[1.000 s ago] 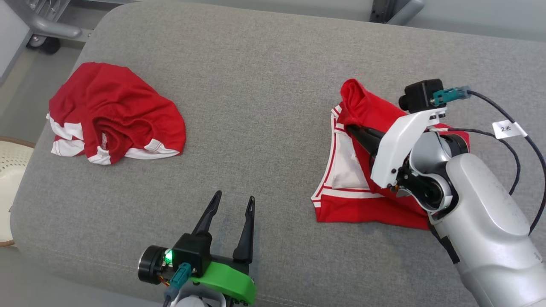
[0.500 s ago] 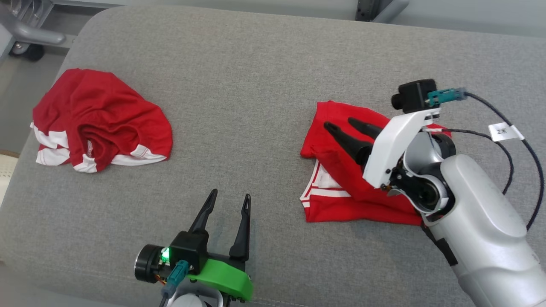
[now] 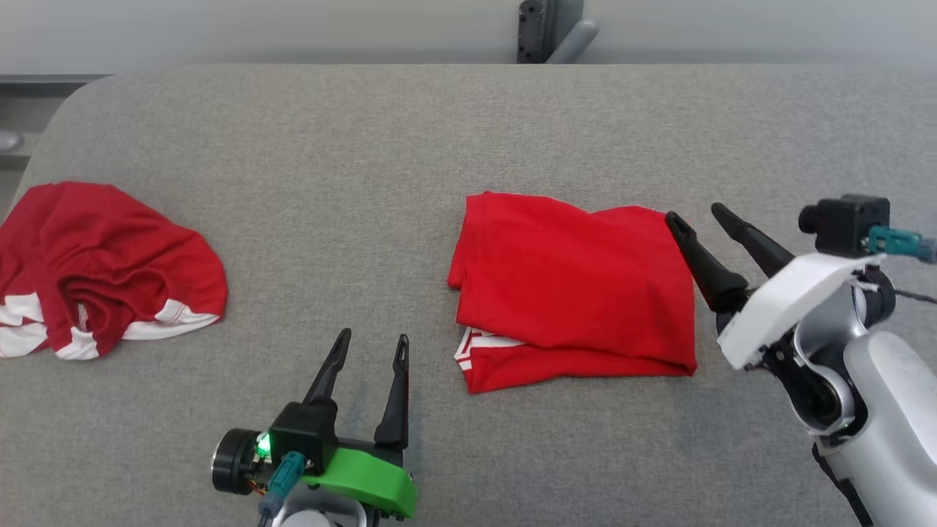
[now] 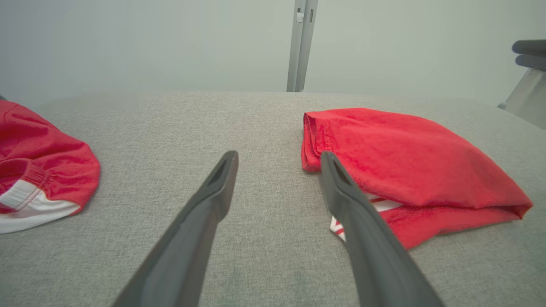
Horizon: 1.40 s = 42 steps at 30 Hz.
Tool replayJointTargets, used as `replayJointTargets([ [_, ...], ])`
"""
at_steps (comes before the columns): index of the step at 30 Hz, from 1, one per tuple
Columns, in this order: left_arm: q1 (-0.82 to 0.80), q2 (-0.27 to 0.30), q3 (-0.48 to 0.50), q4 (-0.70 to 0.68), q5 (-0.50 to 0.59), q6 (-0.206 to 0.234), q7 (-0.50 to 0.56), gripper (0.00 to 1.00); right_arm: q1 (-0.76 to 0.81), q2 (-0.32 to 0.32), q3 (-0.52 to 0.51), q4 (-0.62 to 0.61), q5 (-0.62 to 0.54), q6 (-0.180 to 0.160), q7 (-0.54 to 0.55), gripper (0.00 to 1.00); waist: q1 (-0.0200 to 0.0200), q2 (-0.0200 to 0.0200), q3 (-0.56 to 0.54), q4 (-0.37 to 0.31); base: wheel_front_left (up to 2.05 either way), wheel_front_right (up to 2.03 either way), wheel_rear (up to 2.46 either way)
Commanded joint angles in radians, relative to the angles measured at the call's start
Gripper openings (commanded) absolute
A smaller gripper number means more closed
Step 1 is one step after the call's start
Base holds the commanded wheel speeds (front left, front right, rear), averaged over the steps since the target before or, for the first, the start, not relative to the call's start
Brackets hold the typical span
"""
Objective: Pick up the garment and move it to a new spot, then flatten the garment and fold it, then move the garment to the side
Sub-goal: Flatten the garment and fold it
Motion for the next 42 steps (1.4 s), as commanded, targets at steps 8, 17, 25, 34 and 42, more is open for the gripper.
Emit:
replayJointTargets([
  [8,0.056,0.003,0.028,0.002,-0.027,0.006,-0.005,1.00,0.163,-0.028,0.000,0.053,-0.058,0.000,-0.253,1.00,0.0000,0.0000,-0.072,-0.090,0.00,0.00,0.00],
  [17,0.096,0.002,0.023,0.015,-0.032,0.015,-0.005,1.00,0.279,-0.018,-0.002,0.114,-0.110,0.000,-0.415,1.00,0.0000,0.0000,-0.123,-0.120,0.00,0.00,0.00],
  [25,0.121,0.002,0.021,0.023,-0.036,0.022,-0.005,1.00,0.335,0.011,-0.016,0.145,-0.183,0.000,-0.457,1.00,0.0000,0.0000,-0.154,-0.121,0.00,0.00,0.00],
  [34,0.160,0.001,0.044,-0.002,-0.043,0.037,-0.005,1.00,0.416,0.091,-0.106,0.058,-0.272,0.000,-0.462,1.00,0.0000,0.0000,-0.183,-0.126,0.00,0.00,0.00],
  [42,0.197,0.000,0.088,-0.044,-0.025,0.056,-0.005,1.00,0.476,0.136,-0.171,-0.025,-0.330,0.000,-0.462,1.00,0.0000,0.0000,-0.204,-0.136,0.00,0.00,0.00],
])
